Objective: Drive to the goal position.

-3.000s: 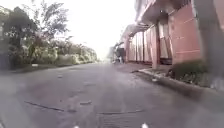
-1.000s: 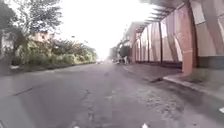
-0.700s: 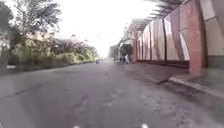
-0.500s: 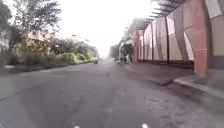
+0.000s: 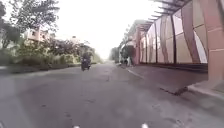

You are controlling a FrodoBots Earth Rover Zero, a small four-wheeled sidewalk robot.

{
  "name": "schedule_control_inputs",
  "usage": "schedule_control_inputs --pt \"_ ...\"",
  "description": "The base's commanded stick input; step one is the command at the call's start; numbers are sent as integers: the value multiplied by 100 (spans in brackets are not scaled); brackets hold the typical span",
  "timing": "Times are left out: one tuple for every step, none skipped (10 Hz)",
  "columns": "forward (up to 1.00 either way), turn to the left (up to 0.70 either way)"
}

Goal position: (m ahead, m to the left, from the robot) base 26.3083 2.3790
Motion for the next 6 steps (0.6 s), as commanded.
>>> schedule_control_inputs --pt "100 -23" --pt "100 -40" --pt "100 -40" --pt "100 0" --pt "100 0" --pt "100 0"
